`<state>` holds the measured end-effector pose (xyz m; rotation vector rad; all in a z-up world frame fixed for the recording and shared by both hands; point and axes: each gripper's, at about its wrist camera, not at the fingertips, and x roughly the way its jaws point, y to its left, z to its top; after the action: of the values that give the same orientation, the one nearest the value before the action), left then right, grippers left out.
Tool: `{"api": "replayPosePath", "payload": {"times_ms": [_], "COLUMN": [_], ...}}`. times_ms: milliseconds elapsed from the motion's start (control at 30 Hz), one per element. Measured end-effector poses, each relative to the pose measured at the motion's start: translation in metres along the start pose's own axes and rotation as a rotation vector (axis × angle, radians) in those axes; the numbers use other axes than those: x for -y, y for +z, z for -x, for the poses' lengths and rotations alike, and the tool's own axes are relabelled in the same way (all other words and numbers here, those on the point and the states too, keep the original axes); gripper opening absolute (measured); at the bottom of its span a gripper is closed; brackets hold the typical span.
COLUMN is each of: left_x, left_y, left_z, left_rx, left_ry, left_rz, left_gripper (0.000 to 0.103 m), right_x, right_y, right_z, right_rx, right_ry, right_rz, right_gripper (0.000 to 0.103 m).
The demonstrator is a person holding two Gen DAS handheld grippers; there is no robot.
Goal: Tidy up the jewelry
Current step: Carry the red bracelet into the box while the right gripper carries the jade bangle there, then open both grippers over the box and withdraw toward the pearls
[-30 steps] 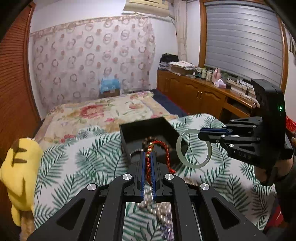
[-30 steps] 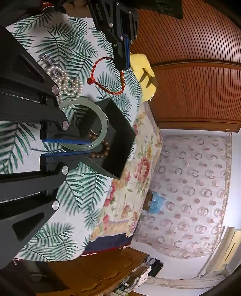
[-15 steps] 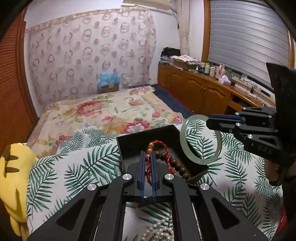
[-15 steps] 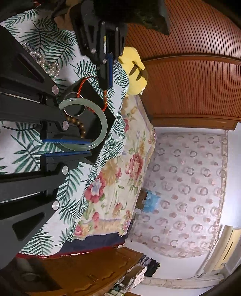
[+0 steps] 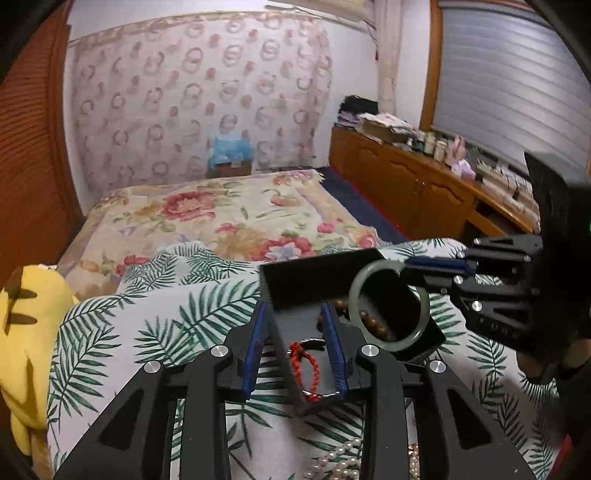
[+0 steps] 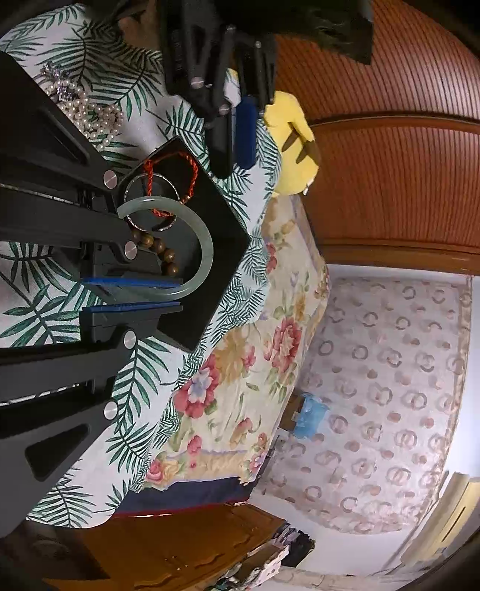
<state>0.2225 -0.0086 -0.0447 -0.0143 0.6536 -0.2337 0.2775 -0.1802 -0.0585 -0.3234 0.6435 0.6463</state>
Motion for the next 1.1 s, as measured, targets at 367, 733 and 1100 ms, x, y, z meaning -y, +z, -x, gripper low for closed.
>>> {"api": "replayPosePath", "payload": {"times_ms": [367, 733, 1100], "left_x": [-0.028, -0.030, -0.006], "left_y": [0.006, 0.005, 0.004], "left_z": [0.011, 0.010, 0.034], "left_rx": [0.032, 0.030, 0.040], "left_ry": [0.040, 0.058, 0.056], "left_rz": [0.042, 0.028, -0.039], "left_gripper": [0.037, 0.039, 0.046], "right_x": [-0.023, -0.015, -0.029], "right_y": [-0.004, -0.005, -0.028], "right_z": [-0.022, -0.012, 0.041], "right_rx": [-0.063, -0.056, -0.011], "right_ry": [0.009, 0.004, 0.039], "right_rz": [0.058, 0.014, -0.033], "right_gripper": [0.009, 0.010, 0.010]}}
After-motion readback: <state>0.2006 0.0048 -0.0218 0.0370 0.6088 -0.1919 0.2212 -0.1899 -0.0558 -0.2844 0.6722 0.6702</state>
